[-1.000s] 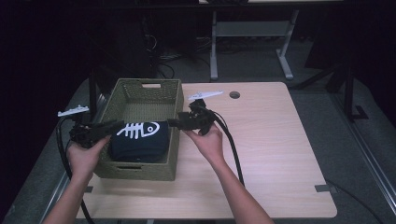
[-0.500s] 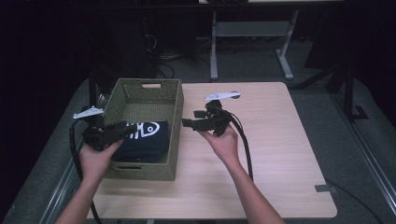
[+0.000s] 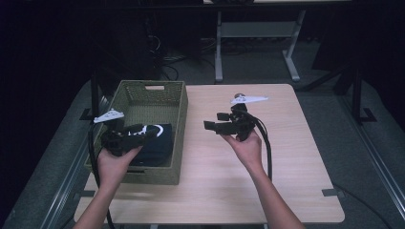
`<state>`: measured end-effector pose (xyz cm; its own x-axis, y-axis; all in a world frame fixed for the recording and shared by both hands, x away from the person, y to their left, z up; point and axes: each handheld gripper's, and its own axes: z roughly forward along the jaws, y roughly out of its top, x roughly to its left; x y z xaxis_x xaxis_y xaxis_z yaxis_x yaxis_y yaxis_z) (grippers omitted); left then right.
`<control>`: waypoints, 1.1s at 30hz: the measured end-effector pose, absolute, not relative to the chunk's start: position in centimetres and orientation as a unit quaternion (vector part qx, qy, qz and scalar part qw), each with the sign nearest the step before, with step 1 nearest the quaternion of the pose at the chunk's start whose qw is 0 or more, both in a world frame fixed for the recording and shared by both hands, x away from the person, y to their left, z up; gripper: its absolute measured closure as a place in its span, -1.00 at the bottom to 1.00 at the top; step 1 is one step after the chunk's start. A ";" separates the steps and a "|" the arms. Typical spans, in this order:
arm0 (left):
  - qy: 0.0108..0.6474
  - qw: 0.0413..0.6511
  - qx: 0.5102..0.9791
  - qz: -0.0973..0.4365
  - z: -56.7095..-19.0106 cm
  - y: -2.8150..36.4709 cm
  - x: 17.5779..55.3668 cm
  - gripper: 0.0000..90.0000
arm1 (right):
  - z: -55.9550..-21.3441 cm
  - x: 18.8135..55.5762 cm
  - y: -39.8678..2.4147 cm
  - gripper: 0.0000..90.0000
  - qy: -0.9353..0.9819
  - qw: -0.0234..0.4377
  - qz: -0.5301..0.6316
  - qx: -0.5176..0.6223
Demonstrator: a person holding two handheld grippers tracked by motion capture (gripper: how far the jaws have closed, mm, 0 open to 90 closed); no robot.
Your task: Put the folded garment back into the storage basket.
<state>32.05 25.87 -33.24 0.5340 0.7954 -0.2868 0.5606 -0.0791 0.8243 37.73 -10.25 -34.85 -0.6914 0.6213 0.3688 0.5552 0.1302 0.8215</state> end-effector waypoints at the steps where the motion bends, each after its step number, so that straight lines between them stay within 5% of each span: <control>1: 0.466 0.492 0.726 0.118 -33.2 25.6 32.0 -0.45 | -34.9 37.7 -10.5 -0.42 0.750 0.034 0.533 0.391; 33: 0.407 0.502 0.756 0.104 -33.5 17.0 29.8 -0.54 | -35.9 35.3 -19.7 -0.49 0.722 0.064 0.529 0.442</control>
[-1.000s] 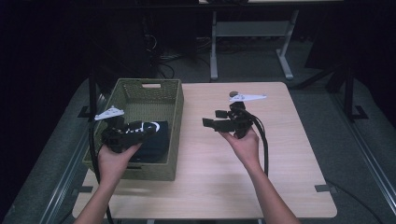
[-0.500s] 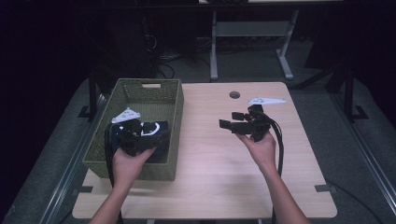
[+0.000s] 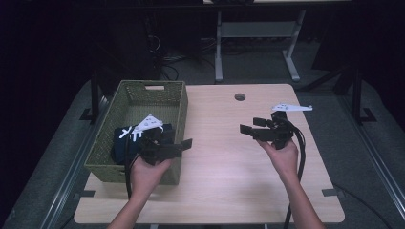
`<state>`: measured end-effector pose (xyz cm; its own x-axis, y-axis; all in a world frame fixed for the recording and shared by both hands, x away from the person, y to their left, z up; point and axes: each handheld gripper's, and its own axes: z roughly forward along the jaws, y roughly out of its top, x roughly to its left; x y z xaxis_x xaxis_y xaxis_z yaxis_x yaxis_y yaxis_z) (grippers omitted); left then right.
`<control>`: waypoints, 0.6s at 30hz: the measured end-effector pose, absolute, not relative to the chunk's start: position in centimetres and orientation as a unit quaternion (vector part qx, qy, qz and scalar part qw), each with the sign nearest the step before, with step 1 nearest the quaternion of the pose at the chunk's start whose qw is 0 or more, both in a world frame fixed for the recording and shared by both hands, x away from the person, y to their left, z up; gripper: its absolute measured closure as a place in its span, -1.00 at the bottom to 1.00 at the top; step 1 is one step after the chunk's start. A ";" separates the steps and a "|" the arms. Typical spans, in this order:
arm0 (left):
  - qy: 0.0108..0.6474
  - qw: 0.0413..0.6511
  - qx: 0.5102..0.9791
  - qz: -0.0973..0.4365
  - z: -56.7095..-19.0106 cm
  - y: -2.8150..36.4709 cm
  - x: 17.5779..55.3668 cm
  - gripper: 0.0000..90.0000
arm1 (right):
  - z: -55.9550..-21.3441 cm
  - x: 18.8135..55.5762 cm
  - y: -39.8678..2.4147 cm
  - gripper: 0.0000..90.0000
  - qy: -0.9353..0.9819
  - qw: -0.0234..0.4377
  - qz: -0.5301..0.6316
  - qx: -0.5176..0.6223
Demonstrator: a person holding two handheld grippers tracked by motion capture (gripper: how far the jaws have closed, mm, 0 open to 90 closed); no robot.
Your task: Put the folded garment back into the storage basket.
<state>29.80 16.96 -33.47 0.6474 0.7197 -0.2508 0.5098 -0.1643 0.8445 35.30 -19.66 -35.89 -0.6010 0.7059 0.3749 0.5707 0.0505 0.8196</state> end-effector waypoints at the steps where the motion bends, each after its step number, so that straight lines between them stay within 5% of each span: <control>1: 0.404 0.500 0.758 0.104 -33.5 16.7 29.7 -0.54 | -35.9 35.2 -19.8 -0.49 0.722 0.065 0.528 0.444; 18: 0.362 0.508 0.776 0.091 -34.9 11.8 27.1 -0.53 | -37.6 33.0 -24.9 -0.51 0.707 0.092 0.517 0.474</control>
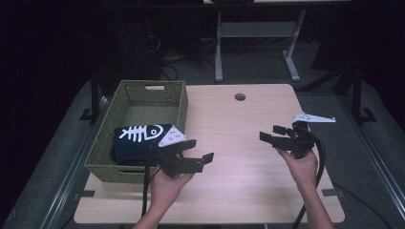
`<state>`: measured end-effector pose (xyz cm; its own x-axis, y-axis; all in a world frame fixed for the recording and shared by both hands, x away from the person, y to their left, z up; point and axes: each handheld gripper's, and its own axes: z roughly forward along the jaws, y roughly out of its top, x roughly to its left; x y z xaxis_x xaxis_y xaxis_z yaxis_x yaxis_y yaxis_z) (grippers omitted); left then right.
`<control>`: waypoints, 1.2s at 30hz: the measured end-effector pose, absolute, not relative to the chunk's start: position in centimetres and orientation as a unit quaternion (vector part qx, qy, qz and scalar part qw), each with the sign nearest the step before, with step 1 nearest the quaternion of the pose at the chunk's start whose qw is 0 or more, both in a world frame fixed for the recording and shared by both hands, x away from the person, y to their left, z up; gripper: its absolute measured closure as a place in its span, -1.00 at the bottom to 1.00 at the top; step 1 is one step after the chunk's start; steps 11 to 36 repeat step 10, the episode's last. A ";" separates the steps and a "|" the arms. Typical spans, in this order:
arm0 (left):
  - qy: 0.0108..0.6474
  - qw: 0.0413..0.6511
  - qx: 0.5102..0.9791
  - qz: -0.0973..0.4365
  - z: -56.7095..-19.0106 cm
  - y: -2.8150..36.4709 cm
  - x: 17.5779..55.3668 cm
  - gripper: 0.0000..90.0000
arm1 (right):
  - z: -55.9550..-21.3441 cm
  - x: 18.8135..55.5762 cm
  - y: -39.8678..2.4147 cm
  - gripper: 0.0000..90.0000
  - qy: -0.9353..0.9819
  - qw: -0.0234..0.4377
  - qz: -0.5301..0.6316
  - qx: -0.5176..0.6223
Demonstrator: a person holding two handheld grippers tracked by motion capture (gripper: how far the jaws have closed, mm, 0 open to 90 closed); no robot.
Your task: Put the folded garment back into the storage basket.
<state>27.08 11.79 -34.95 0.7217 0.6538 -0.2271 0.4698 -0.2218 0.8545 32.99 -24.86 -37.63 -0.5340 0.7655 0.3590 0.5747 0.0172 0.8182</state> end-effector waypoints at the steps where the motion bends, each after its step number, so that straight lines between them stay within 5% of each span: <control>1: 0.359 0.506 0.779 0.089 -35.1 11.5 26.9 -0.53 | -37.7 32.9 -25.1 -0.51 0.706 0.093 0.516 0.477; 36: 0.331 0.503 0.795 0.076 -36.7 9.2 24.7 -0.53 | -39.0 31.3 -27.7 -0.52 0.701 0.112 0.497 0.500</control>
